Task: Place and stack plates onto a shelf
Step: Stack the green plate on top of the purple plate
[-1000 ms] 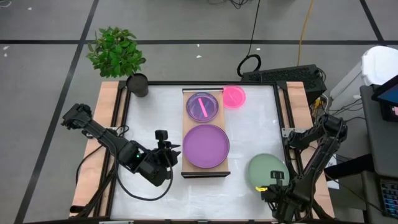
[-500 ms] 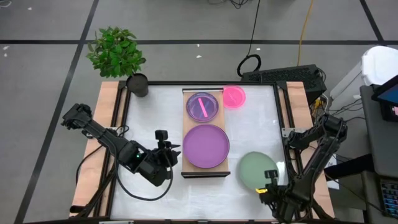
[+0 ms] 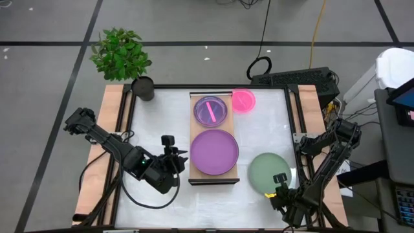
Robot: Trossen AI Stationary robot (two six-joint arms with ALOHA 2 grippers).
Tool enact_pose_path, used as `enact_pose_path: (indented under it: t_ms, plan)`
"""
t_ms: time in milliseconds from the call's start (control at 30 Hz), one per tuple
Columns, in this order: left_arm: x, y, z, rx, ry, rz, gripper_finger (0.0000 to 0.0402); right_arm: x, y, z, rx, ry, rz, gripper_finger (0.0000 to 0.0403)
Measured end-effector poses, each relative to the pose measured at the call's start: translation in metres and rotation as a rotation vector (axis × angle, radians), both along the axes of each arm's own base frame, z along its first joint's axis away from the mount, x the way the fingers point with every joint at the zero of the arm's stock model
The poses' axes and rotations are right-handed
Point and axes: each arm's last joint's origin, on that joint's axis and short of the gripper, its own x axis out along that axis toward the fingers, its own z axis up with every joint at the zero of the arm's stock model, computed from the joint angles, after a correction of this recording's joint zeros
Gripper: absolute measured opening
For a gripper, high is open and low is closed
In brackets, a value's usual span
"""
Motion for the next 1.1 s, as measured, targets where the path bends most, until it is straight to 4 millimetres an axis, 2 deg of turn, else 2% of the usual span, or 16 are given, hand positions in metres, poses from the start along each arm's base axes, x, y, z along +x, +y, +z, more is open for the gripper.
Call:
enact_pose_path:
  t_ms: [167, 300, 433, 600, 800, 1100]
  plan:
    - [0.000, 0.000, 0.000, 0.000, 0.000, 0.000, 0.0127, 0.001, -0.001, 0.000, -0.024, -0.033, 0.026, 0.0105]
    - [0.000, 0.000, 0.000, 0.000, 0.000, 0.000, 0.0127, 0.001, -0.002, -0.005, -0.027, -0.047, 0.027, 0.0121]
    - [0.000, 0.000, 0.000, 0.000, 0.000, 0.000, 0.0127, -0.003, -0.008, -0.019, -0.017, -0.048, 0.021, 0.0097]
    - [0.000, 0.000, 0.000, 0.000, 0.000, 0.000, 0.0127, -0.003, -0.010, -0.020, -0.029, -0.053, 0.008, 0.0022]
    - [0.000, 0.001, 0.000, 0.000, 0.000, 0.002, 0.0127, 0.001, -0.005, -0.004, -0.060, -0.070, 0.002, 0.0008]
    - [0.000, 0.001, 0.000, -0.002, -0.001, 0.004, 0.0127, 0.010, 0.005, 0.045, -0.176, -0.171, 0.054, 0.0002]
